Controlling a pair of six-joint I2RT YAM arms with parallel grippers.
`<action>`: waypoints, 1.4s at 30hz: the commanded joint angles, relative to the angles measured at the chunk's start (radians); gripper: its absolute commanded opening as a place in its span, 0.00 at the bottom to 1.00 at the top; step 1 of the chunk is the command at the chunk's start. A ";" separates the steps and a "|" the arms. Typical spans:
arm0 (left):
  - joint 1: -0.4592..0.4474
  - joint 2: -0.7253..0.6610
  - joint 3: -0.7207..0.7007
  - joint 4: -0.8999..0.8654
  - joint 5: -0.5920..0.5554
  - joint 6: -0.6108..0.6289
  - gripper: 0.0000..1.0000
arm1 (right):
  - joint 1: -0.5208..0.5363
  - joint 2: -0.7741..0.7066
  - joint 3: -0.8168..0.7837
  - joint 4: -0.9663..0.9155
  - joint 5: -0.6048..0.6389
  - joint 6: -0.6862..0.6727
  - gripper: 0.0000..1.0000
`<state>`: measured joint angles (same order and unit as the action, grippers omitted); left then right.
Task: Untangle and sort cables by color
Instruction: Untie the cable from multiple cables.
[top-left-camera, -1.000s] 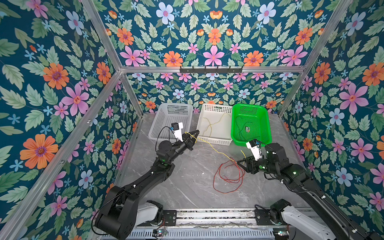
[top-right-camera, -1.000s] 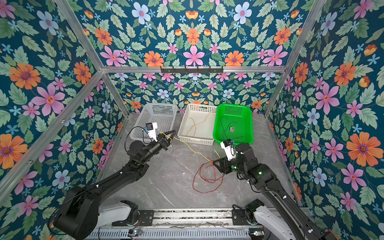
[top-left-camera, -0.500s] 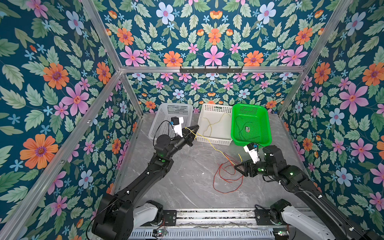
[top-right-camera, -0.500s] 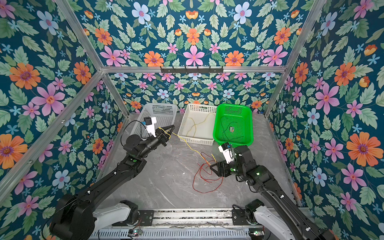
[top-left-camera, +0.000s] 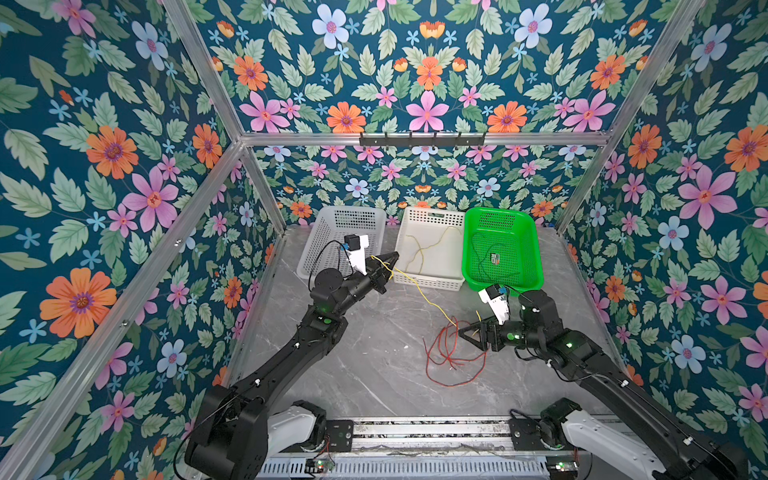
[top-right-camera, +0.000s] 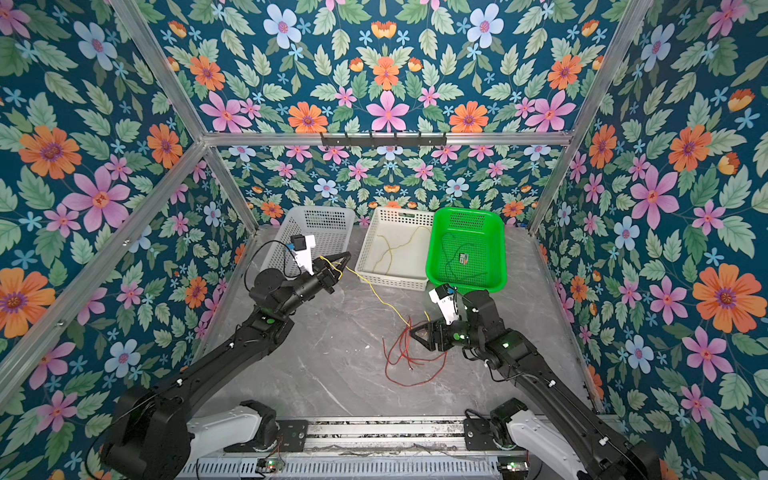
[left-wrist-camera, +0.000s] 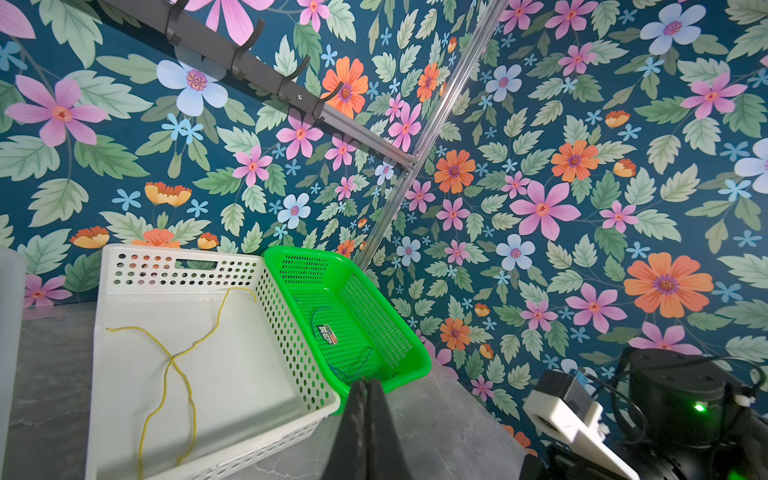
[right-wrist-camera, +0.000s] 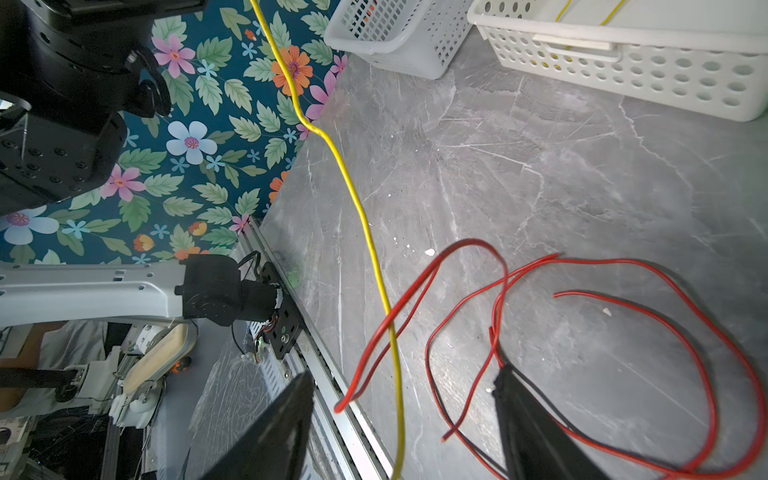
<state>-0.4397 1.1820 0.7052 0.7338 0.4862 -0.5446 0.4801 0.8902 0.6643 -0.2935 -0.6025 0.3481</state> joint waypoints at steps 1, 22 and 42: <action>0.001 0.010 0.015 0.049 0.016 -0.012 0.00 | 0.015 0.028 0.003 0.079 0.007 0.021 0.70; 0.001 0.044 0.294 -0.070 0.008 0.074 0.00 | 0.043 0.133 -0.031 -0.035 0.413 0.070 0.58; 0.001 0.045 0.330 -0.054 0.061 0.026 0.00 | 0.043 -0.065 -0.034 0.075 0.215 -0.180 0.63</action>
<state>-0.4397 1.2228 1.0363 0.6189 0.5213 -0.4931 0.5224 0.8207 0.6178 -0.2653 -0.3157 0.2371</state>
